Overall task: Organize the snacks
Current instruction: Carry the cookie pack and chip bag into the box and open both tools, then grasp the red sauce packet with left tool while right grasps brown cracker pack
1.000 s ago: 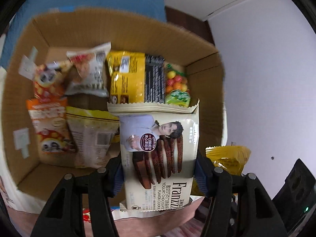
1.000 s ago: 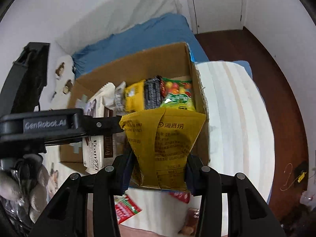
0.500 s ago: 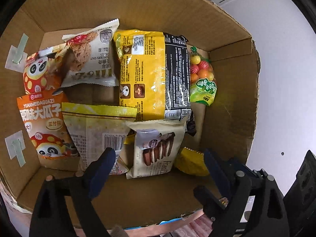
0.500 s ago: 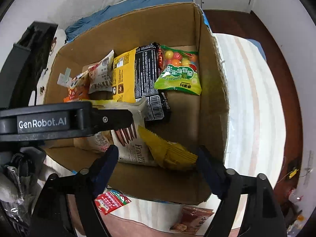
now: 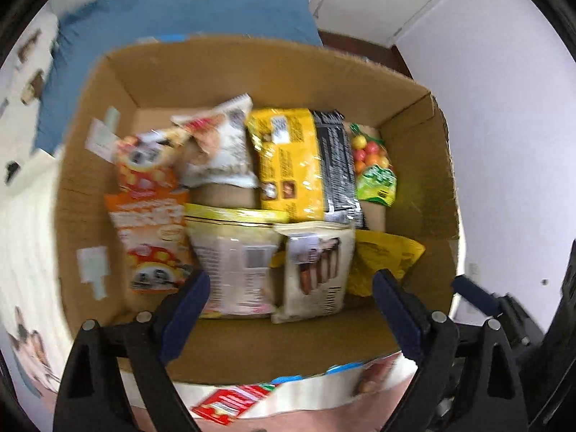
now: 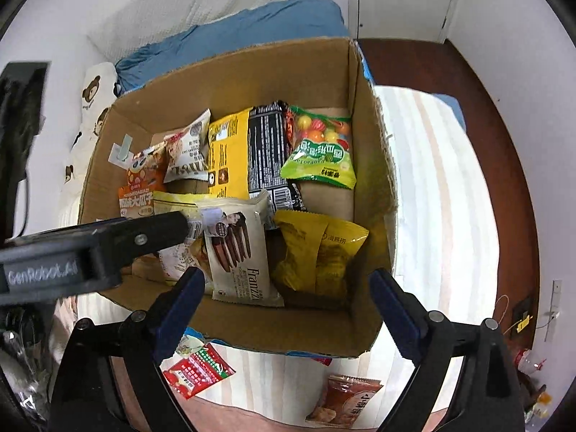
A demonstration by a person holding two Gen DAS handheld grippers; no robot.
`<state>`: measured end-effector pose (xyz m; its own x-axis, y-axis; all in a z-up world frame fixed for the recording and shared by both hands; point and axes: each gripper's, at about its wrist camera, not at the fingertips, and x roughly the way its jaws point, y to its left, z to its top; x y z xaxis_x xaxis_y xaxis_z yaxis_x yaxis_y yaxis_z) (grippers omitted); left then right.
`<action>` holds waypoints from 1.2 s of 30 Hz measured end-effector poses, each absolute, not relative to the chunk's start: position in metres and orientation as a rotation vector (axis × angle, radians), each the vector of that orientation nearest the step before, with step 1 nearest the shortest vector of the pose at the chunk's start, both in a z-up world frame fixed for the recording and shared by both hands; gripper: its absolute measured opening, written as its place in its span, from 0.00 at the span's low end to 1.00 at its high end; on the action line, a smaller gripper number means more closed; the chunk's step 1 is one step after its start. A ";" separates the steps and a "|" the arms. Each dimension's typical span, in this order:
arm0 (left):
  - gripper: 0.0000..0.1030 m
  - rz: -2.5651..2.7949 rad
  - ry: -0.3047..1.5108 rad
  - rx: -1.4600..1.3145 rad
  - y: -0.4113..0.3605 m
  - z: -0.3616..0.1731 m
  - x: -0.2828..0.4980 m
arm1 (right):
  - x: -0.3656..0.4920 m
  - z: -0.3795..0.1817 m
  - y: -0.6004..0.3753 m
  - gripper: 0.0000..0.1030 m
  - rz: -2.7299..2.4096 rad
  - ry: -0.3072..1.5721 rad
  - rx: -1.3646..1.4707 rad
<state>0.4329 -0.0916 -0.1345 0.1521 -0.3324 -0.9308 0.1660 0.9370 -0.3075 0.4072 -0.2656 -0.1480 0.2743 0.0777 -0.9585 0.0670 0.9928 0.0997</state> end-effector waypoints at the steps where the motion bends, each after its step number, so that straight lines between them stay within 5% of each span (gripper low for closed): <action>1: 0.90 -0.344 1.342 -0.123 -0.086 -0.130 0.426 | 0.405 -0.146 -0.266 0.92 0.002 1.283 0.126; 19: 0.90 -0.213 1.111 0.017 -0.057 -0.116 0.370 | 0.371 -0.137 -0.253 0.92 -0.032 1.191 0.118; 36: 0.90 -0.194 0.809 0.019 -0.032 -0.047 0.273 | 0.278 -0.064 -0.236 0.93 -0.063 0.937 0.053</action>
